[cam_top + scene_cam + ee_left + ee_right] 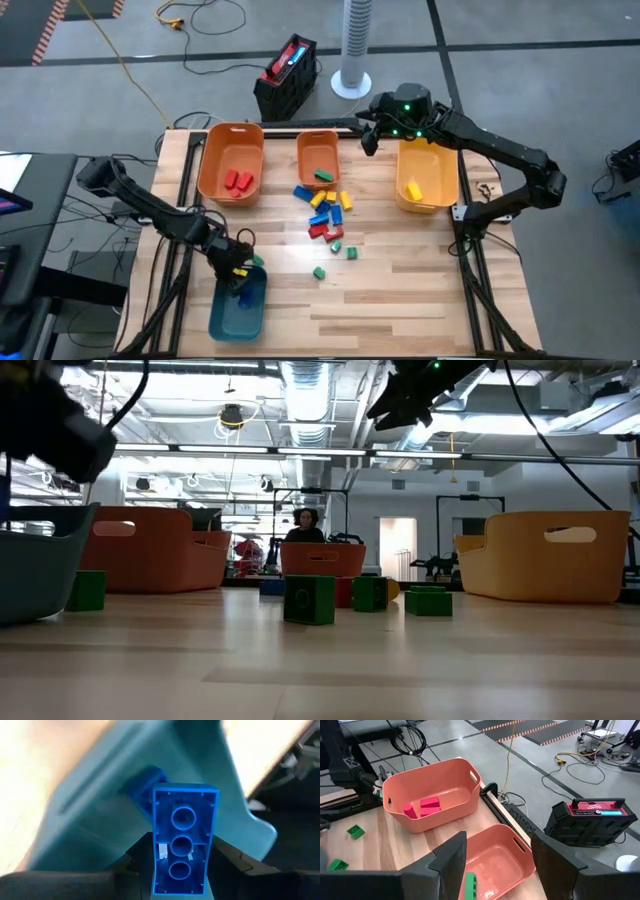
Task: Sort blocks
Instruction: Put the blue game piece into the blue bin, then put the green game piece into the right orange bin
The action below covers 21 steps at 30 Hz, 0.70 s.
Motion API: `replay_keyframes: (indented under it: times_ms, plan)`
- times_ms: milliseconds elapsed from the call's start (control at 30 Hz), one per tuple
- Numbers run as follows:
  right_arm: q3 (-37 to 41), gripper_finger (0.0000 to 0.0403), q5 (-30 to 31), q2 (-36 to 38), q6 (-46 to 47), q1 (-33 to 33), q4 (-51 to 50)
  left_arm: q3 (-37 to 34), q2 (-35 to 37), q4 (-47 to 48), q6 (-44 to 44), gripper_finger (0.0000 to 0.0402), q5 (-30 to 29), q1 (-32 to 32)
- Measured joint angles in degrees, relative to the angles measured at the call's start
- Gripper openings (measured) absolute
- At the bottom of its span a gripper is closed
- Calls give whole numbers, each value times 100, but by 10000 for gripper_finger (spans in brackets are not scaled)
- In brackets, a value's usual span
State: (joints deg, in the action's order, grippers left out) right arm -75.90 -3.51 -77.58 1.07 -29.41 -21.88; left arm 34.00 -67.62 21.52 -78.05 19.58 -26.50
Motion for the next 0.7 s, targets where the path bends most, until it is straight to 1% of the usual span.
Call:
replay_keyframes:
  times_ms: [67, 133, 167, 200, 267, 333, 367, 433, 533, 633, 700]
  plan:
    - [0, 233, 0, 0, 2, 0, -23, -68, 1, -25, -269, 127, -63, 0]
    - [0, 233, 0, 0, 0, 0, -24, -23, 1, -53, -308, 128, -146, 0]
    - [0, 233, 0, 0, 2, 0, -21, 15, 7, -68, -318, 135, -148, 0]
    - [0, 233, 0, 0, 2, 0, -20, 46, 16, -72, -322, 155, -145, 0]
    - [0, 233, 0, 0, 2, 0, -14, 111, 14, -50, -324, 218, -108, 6]
    - [0, 233, -9, 0, 2, 0, -18, 204, 15, -41, -323, 278, 67, 51]
    - [0, 233, -82, 0, -1, 0, -25, 255, 34, -38, -322, 300, 166, 80]
    - [0, 233, -323, -3, -3, 0, -57, 375, 115, 60, -322, 326, 246, 113]
    - [-2, 233, -778, -64, -86, 13, -168, 629, 312, 349, -226, 330, 326, 227]
    - [-2, 233, -1440, -200, -348, 155, -396, 977, 635, 1000, -44, 312, 568, 484]
    - [-2, 233, -1856, -258, -575, 371, -623, 1263, 894, 1416, 56, 297, 584, 730]
